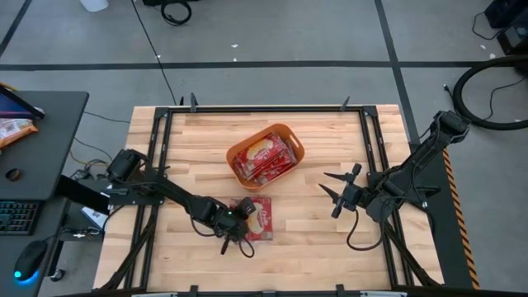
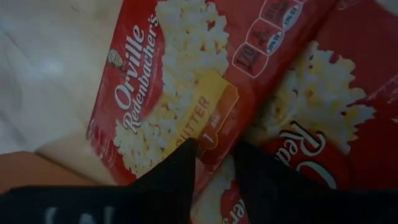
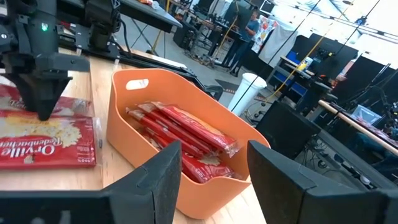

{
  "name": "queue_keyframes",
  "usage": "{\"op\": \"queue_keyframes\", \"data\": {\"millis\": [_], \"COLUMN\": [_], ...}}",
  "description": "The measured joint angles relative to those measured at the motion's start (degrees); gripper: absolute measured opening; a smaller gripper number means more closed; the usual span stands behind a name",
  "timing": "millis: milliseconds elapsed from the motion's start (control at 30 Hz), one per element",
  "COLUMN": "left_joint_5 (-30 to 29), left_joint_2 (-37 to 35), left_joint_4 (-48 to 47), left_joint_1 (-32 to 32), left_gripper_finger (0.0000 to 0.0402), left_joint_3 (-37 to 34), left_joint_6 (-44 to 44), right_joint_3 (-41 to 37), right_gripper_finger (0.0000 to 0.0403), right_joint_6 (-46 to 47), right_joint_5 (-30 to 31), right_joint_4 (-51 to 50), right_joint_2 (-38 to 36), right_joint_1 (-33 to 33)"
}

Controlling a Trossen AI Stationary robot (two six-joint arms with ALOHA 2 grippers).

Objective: Sort popcorn bags into baskets
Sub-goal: Put the pop corn bag into the orange bin

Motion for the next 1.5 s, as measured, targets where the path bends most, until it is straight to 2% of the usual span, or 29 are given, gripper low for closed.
{"op": "queue_keyframes", "data": {"millis": [233,467,700,900,1100,1267,1500], "left_joint_5": [1.53,2.62,-0.11,-4.76,-6.53,-6.84,-9.46], "left_joint_2": [0.58,0.51,0.29,0.20,0.20,0.18,0.05], "left_joint_4": [2.88,0.66,-4.30,-8.66,-11.91,-17.81,-29.74], "left_joint_1": [0.00,0.04,2.96,6.85,10.89,14.30,19.11], "left_gripper_finger": [0.0012,0.0004,0.0003,0.0002,0.0003,0.0004,0.0005], "left_joint_3": [0.29,6.92,18.07,26.68,33.63,39.06,42.75], "left_joint_6": [-4.42,-7.14,-19.14,-31.01,-36.82,-41.92,-47.65], "right_joint_3": [0.02,0.02,0.01,0.01,0.01,0.01,0.02], "right_gripper_finger": [0.0187,0.0187,0.0187,0.0187,0.0187,0.0187,0.0187], "right_joint_6": [0.17,0.20,0.20,0.15,0.11,0.01,0.00], "right_joint_5": [0.00,-0.13,-0.32,-0.33,-0.33,-0.33,-0.33], "right_joint_4": [-0.28,-0.39,-0.33,-0.33,-0.68,-0.79,-1.09], "right_joint_2": [0.00,0.00,0.00,-0.01,0.00,-0.01,0.00], "right_joint_1": [0.00,0.00,0.00,0.00,0.00,0.00,0.02]}}
